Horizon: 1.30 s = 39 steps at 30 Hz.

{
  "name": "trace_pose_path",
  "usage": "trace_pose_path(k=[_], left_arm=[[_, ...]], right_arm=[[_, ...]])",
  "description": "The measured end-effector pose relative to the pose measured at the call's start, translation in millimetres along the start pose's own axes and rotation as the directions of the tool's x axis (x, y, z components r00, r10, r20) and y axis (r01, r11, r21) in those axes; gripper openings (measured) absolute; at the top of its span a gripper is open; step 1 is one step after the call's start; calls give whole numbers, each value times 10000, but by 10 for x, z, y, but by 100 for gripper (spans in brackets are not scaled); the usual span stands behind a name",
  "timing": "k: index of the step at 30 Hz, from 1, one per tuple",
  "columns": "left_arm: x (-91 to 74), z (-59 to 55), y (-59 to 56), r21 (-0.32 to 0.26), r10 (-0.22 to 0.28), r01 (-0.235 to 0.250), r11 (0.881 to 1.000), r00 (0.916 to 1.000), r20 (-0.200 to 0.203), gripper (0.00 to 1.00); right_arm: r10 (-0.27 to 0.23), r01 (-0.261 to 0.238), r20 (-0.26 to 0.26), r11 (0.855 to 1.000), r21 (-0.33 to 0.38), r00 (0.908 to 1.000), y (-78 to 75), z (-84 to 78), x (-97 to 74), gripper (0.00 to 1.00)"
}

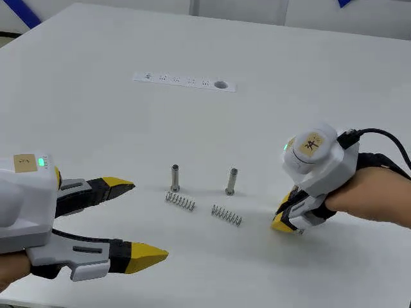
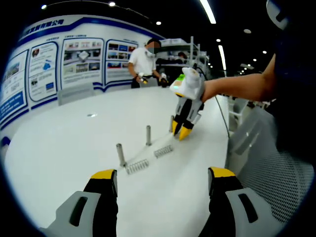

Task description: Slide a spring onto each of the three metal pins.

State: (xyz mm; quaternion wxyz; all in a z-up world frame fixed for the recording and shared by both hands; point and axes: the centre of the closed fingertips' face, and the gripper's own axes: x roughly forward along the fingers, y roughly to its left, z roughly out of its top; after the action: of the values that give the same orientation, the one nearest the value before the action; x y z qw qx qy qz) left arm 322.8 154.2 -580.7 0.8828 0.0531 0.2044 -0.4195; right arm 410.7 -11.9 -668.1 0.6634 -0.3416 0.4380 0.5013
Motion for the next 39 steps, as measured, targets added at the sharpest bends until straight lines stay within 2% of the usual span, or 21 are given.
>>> trace_pose_path(k=[4, 8, 15, 23, 39], left_arm=[[1, -3, 1, -3, -10, 10, 10000, 10000, -11, 76], [-2, -4, 7, -19, 8, -8, 10000, 10000, -1, 76], [5, -11, 1, 17, -17, 17, 10000, 10000, -50, 76], [18, -21, -28, 93, -130, 131, 9999, 9998, -158, 75], [27, -18, -55, 153, -219, 222, 9996, 9995, -209, 75]], right_arm=[[247, -246, -87, 9997, 75, 9997, 26, -7, 5, 13], [223, -223, -34, 9997, 62, 9997, 30, -15, -2, 12], [1, -43, 692, 9981, 612, 9976, 0, -19, -96, 12], [-465, 279, 1473, 9916, 1262, 9880, -30, -46, -269, 12], [-985, 494, 2150, 9736, 2226, 9716, -50, -169, -456, 12]])
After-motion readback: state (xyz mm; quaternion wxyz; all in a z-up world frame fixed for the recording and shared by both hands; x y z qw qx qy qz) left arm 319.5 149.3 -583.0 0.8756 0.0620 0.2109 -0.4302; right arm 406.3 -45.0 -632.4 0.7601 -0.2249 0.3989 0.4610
